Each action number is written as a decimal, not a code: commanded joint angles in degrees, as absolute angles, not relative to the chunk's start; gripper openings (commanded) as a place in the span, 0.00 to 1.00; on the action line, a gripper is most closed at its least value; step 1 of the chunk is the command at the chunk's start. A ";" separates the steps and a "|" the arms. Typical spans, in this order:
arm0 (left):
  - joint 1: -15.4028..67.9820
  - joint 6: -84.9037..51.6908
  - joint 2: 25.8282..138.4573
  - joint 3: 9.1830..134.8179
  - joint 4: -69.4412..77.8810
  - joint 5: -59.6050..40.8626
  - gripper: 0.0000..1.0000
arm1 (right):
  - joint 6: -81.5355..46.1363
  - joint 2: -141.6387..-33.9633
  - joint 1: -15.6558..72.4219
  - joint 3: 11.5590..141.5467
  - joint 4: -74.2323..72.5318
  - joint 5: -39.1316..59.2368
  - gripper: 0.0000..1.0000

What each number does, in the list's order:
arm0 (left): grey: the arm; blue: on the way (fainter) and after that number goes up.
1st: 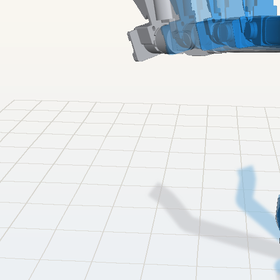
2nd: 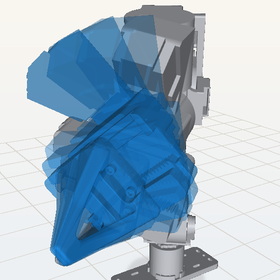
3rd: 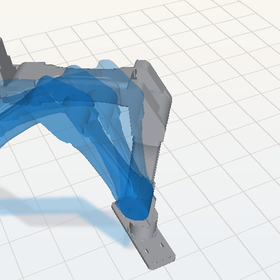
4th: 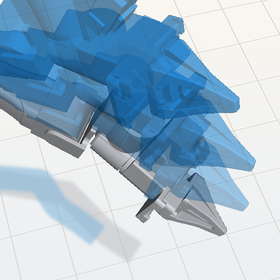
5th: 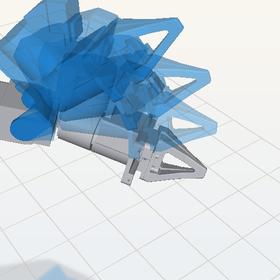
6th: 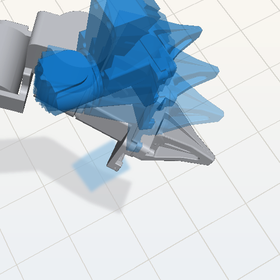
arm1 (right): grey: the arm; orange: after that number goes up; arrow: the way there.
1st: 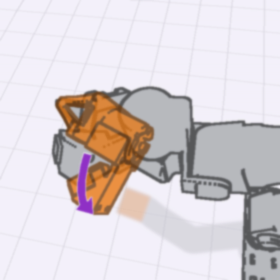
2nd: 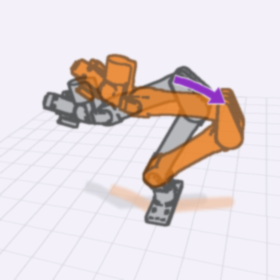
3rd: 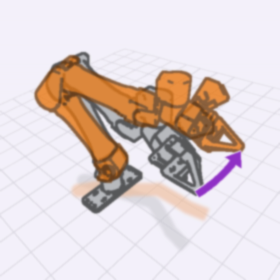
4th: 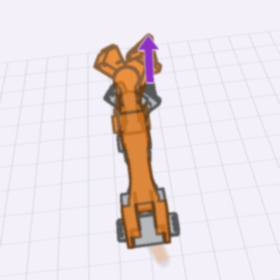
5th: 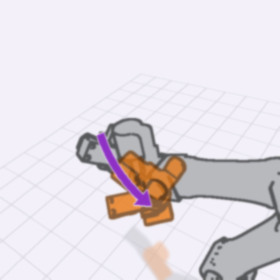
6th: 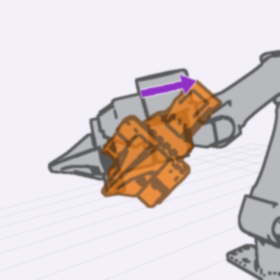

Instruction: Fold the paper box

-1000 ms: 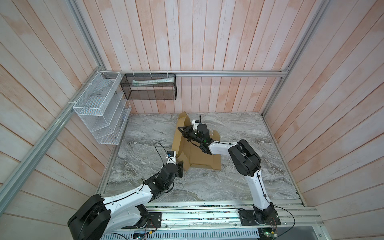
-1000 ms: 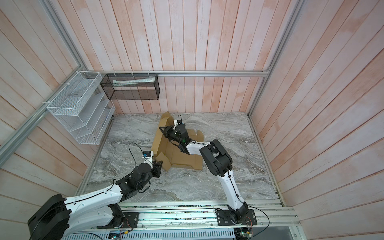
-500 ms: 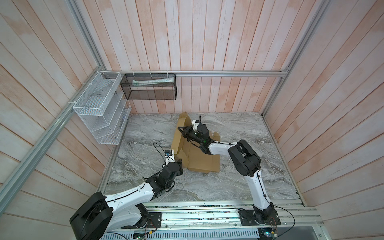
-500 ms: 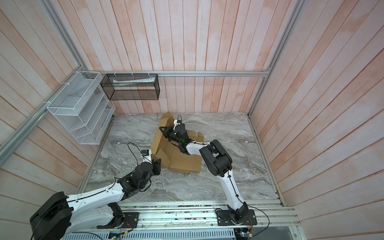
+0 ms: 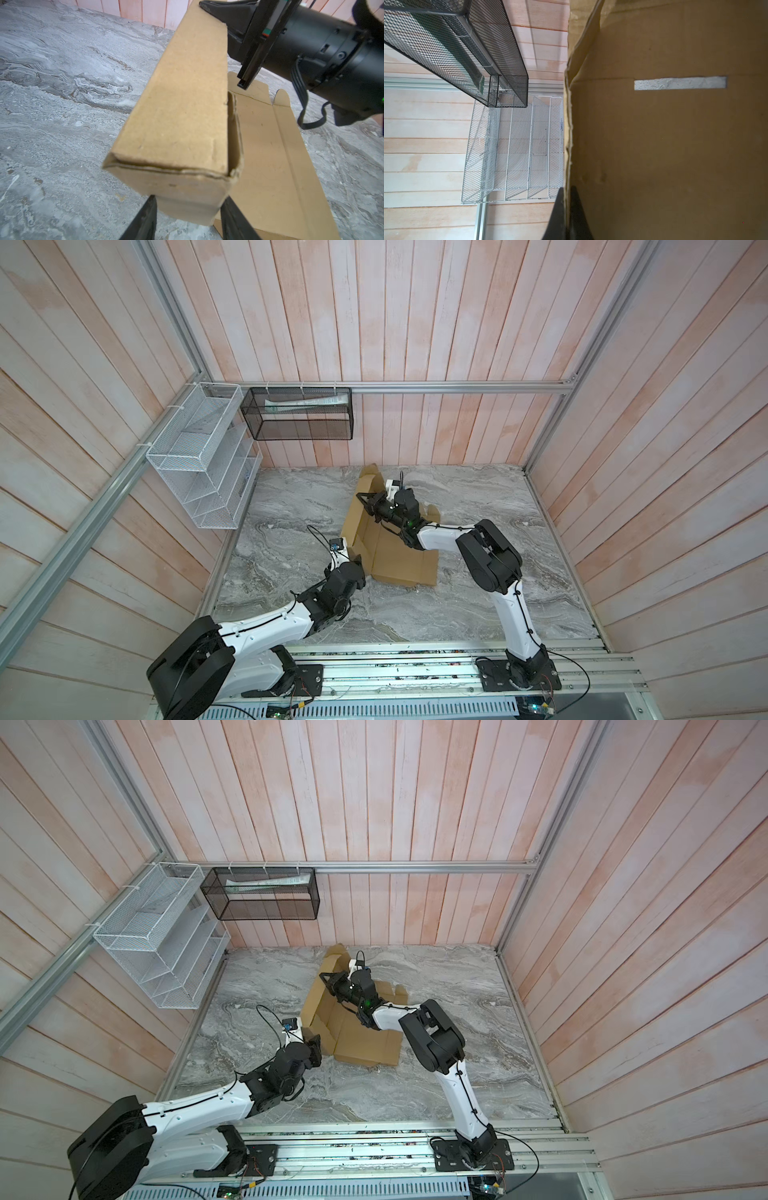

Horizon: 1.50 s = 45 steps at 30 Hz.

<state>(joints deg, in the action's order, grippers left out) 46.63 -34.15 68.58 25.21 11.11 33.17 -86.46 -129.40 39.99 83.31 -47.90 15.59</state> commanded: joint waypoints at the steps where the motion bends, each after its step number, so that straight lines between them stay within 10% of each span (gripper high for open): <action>1: 46.41 -34.60 69.52 27.58 11.46 35.89 0.51 | -87.55 -127.56 41.43 80.78 -48.63 19.66 0.00; 45: 45.70 -26.25 75.67 28.18 20.73 44.80 0.52 | -87.40 -118.73 38.66 61.68 -62.03 21.64 0.00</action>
<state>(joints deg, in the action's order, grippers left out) 46.06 -27.59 74.89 27.00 17.02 42.61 -87.46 -119.57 38.00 62.76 -61.87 18.02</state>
